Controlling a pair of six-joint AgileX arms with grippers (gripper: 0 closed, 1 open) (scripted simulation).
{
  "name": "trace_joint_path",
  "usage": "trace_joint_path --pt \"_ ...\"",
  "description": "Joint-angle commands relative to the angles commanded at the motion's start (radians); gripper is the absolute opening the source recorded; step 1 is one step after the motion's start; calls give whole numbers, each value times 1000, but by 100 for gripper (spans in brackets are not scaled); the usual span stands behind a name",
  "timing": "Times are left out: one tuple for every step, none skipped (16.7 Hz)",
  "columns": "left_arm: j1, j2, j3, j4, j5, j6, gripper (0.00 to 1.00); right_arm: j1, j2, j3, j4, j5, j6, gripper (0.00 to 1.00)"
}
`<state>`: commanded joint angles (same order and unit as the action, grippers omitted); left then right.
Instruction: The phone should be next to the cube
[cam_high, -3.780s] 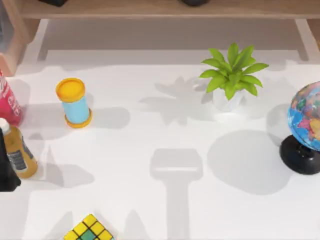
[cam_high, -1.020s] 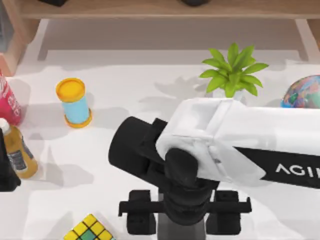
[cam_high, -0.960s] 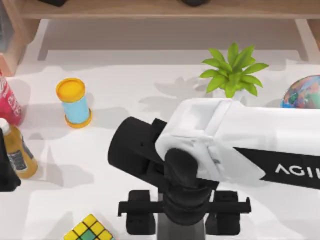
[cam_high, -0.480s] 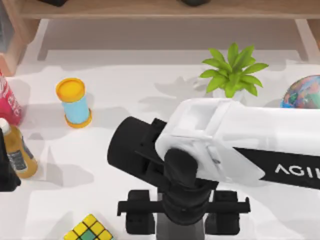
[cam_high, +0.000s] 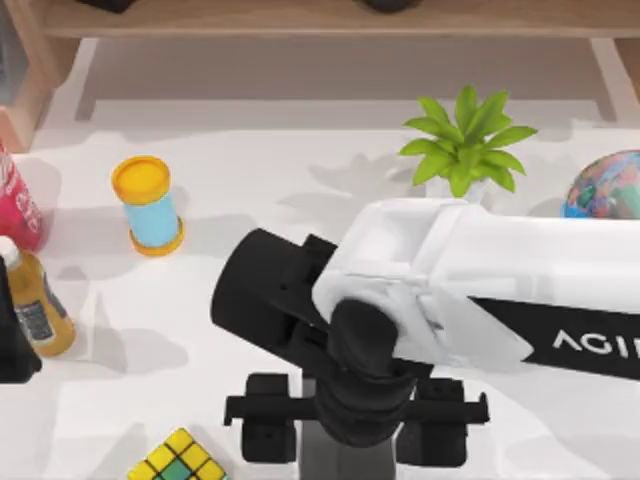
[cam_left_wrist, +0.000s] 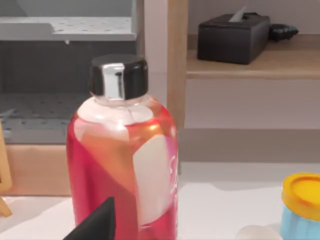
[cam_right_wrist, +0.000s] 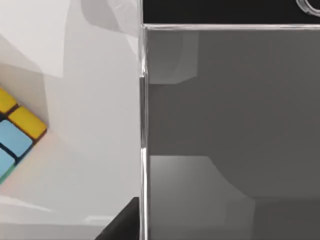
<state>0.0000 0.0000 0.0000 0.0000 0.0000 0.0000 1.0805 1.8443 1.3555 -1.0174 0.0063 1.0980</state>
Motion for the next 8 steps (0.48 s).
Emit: trace_joint_path --pt "0 0 0 0 0 0 100 0 0 -3 10 0 0 0" --pt "0 0 0 0 0 0 100 1 0 -6 21 0 0 0" --pt "0 0 0 0 0 0 100 1 1 -10 31 0 1 0" --pt "0 0 0 0 0 0 100 1 2 -14 42 0 1 0" --pt "0 0 0 0 0 0 100 2 3 -19 53 0 1 0" --pt "0 0 0 0 0 0 100 2 5 -24 64 0 1 0" --pt "0 0 0 0 0 0 100 2 8 -30 75 0 1 0" --pt "0 0 0 0 0 0 100 3 11 -36 85 0 1 0"
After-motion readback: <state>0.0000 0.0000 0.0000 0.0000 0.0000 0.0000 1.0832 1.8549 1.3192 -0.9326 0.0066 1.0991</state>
